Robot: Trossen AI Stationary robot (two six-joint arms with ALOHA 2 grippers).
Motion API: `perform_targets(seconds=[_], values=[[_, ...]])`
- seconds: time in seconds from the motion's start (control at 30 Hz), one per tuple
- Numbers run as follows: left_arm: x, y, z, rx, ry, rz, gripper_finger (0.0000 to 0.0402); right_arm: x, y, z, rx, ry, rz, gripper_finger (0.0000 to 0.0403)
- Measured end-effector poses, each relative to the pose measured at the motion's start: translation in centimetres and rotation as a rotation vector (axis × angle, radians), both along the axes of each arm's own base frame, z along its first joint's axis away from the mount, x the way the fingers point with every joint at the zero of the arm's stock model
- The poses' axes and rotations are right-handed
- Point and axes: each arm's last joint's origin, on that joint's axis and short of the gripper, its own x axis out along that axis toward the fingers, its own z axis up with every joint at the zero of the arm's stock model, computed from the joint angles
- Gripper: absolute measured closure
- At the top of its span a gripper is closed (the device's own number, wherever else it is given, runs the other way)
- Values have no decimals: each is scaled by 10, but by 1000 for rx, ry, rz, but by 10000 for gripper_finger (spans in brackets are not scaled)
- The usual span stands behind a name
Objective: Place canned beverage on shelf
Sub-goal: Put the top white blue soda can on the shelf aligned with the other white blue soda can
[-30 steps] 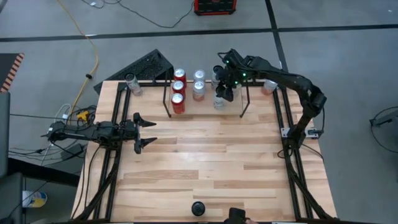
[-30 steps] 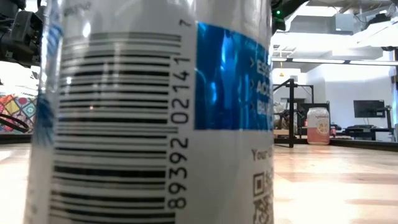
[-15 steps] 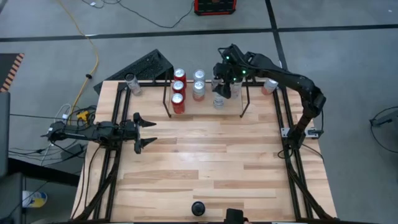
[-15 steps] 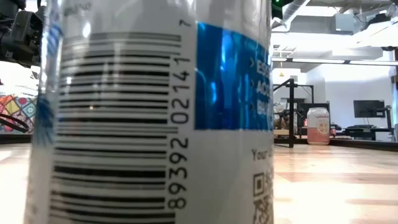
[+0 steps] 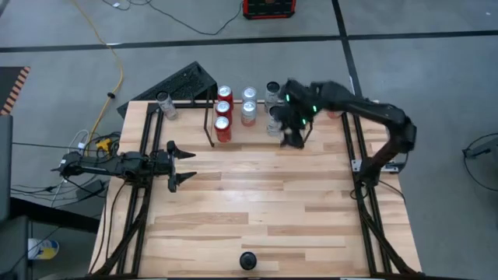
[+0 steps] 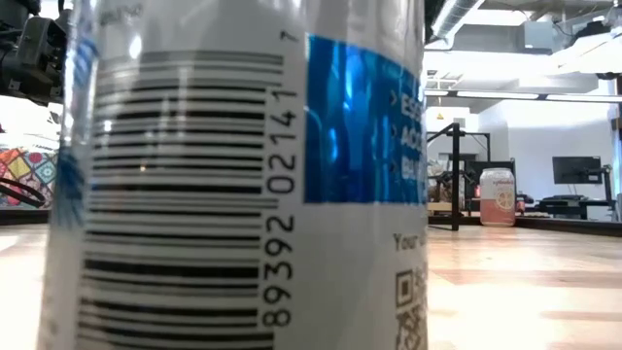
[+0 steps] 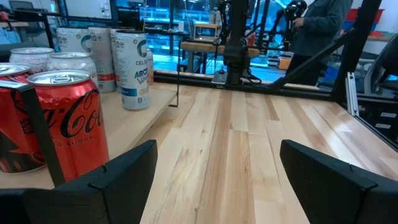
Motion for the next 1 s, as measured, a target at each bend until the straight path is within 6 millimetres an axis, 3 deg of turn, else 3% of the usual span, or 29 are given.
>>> perform_targets(seconds=[0.17,0.3,0.57,0.8,1.0], values=[[0,0,0,0,0,0,74,-8,52,-27,16,-41,-39,173],[0,0,0,0,0,0,74,-10,74,-50,-78,-121,-164,238],[0,0,0,0,0,0,74,-7,66,-77,-106,-17,-320,391],[0,0,0,0,0,0,74,5,64,-91,-108,17,-311,396],[0,0,0,0,0,0,74,5,64,-91,-123,10,-289,402]])
